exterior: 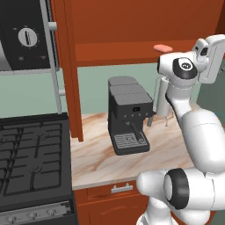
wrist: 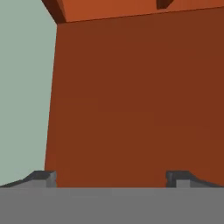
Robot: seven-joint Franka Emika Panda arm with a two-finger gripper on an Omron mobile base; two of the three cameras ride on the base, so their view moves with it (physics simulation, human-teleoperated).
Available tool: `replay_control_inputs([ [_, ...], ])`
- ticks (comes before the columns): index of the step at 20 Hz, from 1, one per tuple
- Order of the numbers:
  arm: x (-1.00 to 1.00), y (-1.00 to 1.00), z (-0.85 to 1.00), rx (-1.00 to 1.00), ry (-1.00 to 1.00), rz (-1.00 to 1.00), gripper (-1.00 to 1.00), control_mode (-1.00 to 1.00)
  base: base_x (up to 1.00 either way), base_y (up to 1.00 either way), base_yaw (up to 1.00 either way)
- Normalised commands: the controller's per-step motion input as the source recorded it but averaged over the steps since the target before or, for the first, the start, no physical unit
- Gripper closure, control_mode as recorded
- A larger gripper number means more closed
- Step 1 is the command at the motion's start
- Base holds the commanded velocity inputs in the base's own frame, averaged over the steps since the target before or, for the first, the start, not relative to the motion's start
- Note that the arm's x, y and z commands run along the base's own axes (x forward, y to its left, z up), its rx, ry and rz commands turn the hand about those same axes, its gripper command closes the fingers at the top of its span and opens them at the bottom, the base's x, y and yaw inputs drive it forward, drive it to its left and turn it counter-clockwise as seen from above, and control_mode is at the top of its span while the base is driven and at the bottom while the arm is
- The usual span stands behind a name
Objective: Open the cabinet. Pick the bar soap and place it next to the sink. Then close the cabinet.
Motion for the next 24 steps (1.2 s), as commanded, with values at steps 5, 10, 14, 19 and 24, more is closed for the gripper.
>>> replay_control_inputs([
  [5,0.15,-0.38,0.0,0.0,0.06,-0.09,-1.0,-1.0,0.0,0.0,0.0],
  [10,0.0,-0.4,0.0,0.0,0.02,-0.1,-1.0,-1.0,0.0,0.0,0.0],
  [14,0.0,-0.38,0.02,0.0,0.02,-0.1,-1.0,-1.0,0.0,0.0,0.0],
  [19,-0.01,-0.43,0.05,0.0,0.01,-0.11,-1.0,-1.0,0.0,0.0,0.0],
  [24,-0.2,-0.53,0.05,0.02,0.0,-0.12,-1.0,-1.0,0.0,0.0,0.0],
])
